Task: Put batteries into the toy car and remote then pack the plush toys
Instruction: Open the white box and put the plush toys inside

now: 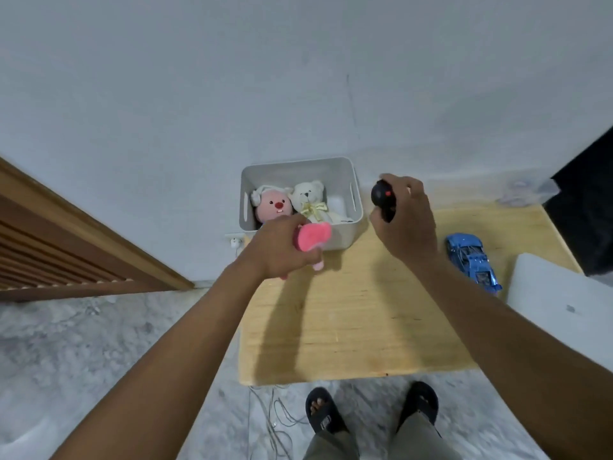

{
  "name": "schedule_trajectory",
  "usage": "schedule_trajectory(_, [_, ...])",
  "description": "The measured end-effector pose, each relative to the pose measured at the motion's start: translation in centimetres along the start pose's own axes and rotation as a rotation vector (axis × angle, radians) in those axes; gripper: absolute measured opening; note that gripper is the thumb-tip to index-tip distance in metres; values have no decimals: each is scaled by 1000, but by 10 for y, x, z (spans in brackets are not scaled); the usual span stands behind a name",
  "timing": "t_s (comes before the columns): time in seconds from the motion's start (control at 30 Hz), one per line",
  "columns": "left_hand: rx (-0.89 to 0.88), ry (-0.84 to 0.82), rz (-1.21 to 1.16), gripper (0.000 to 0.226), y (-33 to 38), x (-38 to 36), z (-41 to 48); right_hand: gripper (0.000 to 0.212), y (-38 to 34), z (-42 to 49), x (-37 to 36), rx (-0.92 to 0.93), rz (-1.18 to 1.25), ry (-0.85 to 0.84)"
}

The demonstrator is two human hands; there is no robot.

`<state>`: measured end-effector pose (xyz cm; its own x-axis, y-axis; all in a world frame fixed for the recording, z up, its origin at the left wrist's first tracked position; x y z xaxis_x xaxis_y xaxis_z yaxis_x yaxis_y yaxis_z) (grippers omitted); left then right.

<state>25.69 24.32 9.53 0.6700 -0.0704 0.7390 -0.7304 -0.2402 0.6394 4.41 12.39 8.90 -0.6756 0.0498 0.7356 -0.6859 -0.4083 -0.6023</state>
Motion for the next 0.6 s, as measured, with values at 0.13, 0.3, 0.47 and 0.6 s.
schedule_trajectory(0.13, [-25, 210, 117, 57, 1, 51, 29, 56, -47, 46, -25, 180, -85, -222])
schedule_trajectory(0.3, [113, 189, 245, 63, -32, 61, 55, 57, -65, 64, -76, 115, -343, -617])
schedule_trajectory(0.47, [173, 127, 275, 63, -55, 44, 69, 47, -60, 55, -115, 116, -612, -730])
schedule_trajectory(0.6, [178, 78, 324, 56, -62, 27, 79, 32, -53, 59, -137, 68, -518, -782])
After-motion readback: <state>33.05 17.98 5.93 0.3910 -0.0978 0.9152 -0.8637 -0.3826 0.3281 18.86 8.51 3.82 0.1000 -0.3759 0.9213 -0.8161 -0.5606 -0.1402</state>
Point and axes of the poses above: each hand's wrist, its own z-axis towards the middle knuckle, its own x-axis out of the back of the hand, y = z × x, the point moved 5 cm from there along z, towards the middle knuckle
